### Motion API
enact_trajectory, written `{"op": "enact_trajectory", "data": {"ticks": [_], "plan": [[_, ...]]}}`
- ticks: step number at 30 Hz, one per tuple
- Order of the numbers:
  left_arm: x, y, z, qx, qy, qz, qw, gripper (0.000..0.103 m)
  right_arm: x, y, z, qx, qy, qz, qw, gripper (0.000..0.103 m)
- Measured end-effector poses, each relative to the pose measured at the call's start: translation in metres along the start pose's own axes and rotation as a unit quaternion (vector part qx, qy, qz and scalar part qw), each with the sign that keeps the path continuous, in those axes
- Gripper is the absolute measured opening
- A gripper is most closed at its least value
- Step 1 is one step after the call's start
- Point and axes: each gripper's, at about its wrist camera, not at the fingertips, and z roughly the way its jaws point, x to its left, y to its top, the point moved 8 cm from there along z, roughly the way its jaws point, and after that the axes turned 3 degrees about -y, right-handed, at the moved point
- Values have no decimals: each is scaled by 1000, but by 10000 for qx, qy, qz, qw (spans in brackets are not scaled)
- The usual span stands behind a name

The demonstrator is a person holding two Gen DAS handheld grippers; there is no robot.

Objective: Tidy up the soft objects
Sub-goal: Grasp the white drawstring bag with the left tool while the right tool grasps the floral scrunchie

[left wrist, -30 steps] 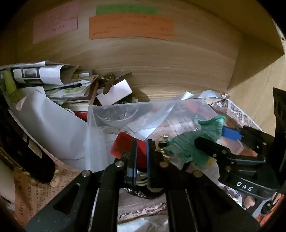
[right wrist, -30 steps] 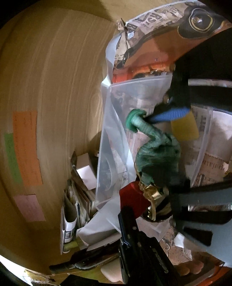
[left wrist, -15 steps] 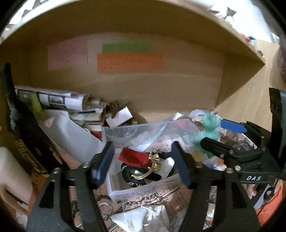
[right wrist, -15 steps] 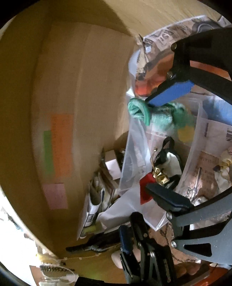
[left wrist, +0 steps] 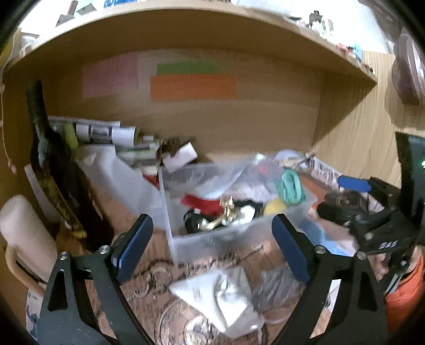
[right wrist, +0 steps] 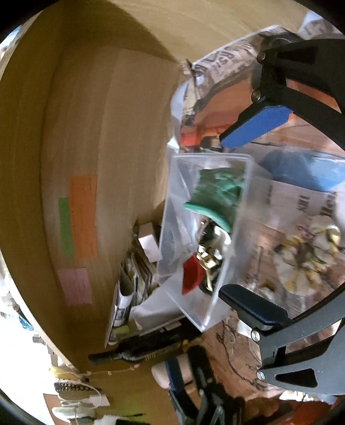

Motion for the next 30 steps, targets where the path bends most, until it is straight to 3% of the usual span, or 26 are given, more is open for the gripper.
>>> {"op": "enact_trajectory", "data": {"ticks": [11, 16, 23, 27, 29, 30], "plan": [[-1, -80, 27, 1057, -89, -168, 9942, 94, 16, -57, 6, 650, 309, 235, 9971, 102], [1, -101, 38, 1290, -42, -209, 9914, 94, 17, -79, 19, 1042, 328, 300, 9936, 100], [29, -107, 39, 1346, 189, -510, 9894, 94, 3, -91, 22, 1214, 177, 289, 9920, 80], [33, -110, 43, 1426, 91, -643, 9876, 93, -3, -100, 31, 1417, 227, 319, 9891, 66], [30, -112, 48, 1508, 46, -608, 9867, 77, -2, -102, 36, 1425, 271, 343, 9888, 55], [28, -113, 50, 1544, 19, -601, 9862, 75, -1, -101, 36, 1393, 235, 293, 9895, 54]]}}
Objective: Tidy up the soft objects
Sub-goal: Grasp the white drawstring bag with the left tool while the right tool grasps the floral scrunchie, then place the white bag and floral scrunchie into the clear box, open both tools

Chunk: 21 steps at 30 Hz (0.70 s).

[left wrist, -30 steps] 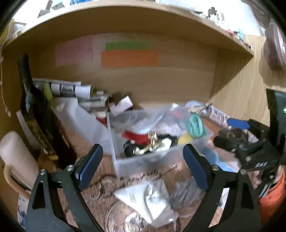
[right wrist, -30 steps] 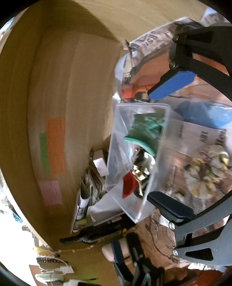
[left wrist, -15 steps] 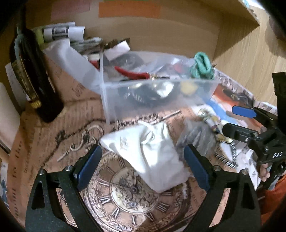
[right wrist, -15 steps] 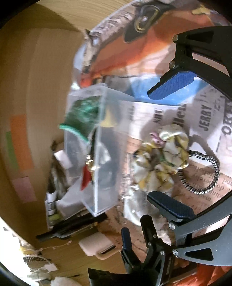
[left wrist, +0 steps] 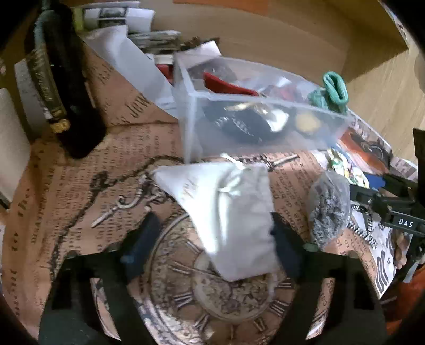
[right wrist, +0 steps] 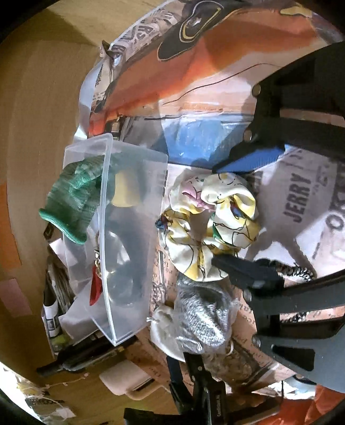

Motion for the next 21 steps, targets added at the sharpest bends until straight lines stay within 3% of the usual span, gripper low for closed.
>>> {"op": "enact_trajectory", "data": {"ticks": [5, 7, 14, 21], "plan": [[-8, 2, 2, 12, -192, -2, 9998, 48, 5, -1, 0, -46, 19, -92, 9999, 25], [-14, 2, 2, 30, -308, 49, 9995, 38, 4, -2, -1, -82, 31, -63, 9999, 21], [-25, -1, -10, -102, -366, 125, 9992, 25, 8, 6, -18, -410, -18, -100, 9991, 19], [-30, 13, -51, -617, -307, 90, 9976, 24, 9, 23, -51, -927, -23, -89, 9957, 19]]}}
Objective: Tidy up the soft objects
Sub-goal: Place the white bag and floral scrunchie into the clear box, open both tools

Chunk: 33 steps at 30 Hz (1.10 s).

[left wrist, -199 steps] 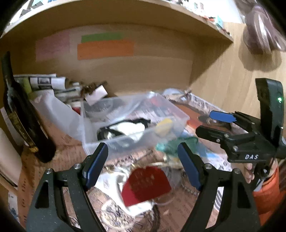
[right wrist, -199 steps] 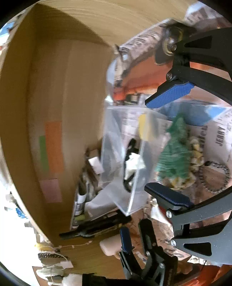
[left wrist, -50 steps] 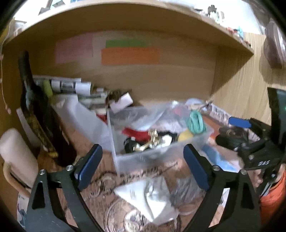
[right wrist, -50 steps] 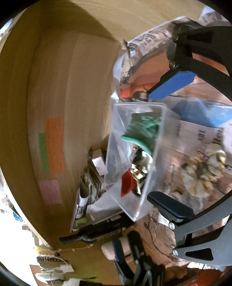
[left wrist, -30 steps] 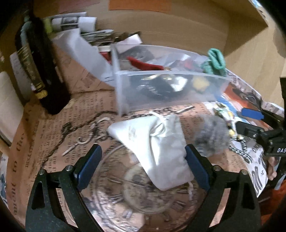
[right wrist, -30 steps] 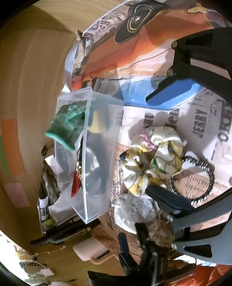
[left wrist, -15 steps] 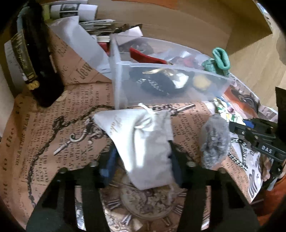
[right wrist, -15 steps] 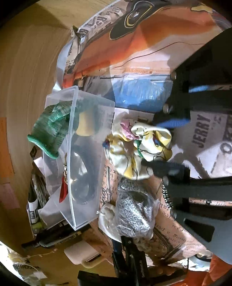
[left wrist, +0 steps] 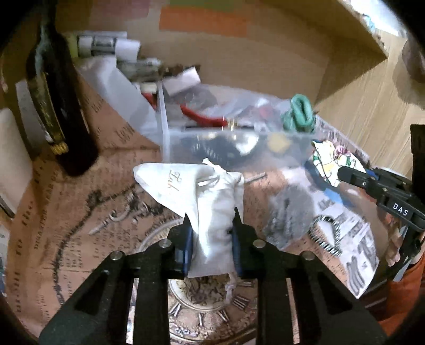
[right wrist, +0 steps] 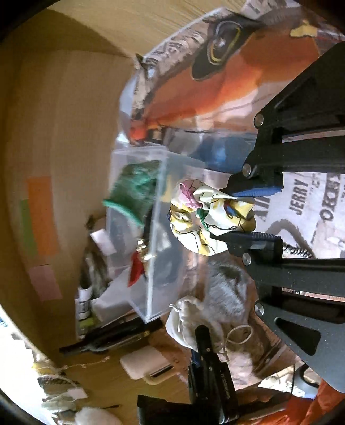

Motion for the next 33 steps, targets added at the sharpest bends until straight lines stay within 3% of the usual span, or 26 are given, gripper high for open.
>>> {"op": "enact_trajectory", "data": {"ticks": [10, 19, 25, 33], "plan": [[-8, 44, -54, -892, 74, 258, 9957, 24, 14, 41, -36, -794, 153, -72, 9967, 19], [-14, 92, -68, -1454, 154, 457, 9882, 24, 30, 86, -43, -1350, 324, -208, 9901, 19], [-13, 117, -54, -1553, 173, 469, 9866, 24, 38, 103, -32, -1432, 374, -310, 9885, 19], [-9, 133, -25, -1528, 403, 460, 9864, 24, 37, 111, 6, -1106, 376, -286, 9927, 19]]}}
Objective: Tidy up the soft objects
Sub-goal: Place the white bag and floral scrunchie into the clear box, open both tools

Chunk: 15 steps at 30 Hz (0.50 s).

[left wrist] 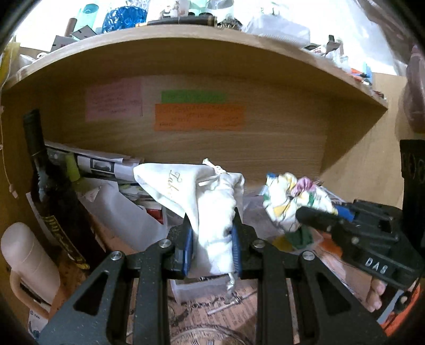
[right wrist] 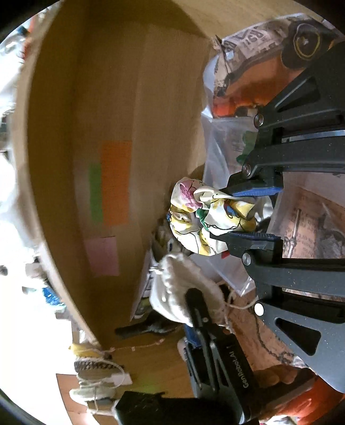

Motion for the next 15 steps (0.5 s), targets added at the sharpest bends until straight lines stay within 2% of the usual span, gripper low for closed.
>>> {"op": "enact_trajectory", "data": {"ticks": [5, 15], "plan": [[3, -4, 27, 215, 37, -37, 9998, 24, -7, -9, 22, 308, -75, -23, 9995, 19], [13, -34, 93, 1043, -4, -167, 9944, 24, -11, -35, 60, 881, -99, -24, 9961, 20]]}}
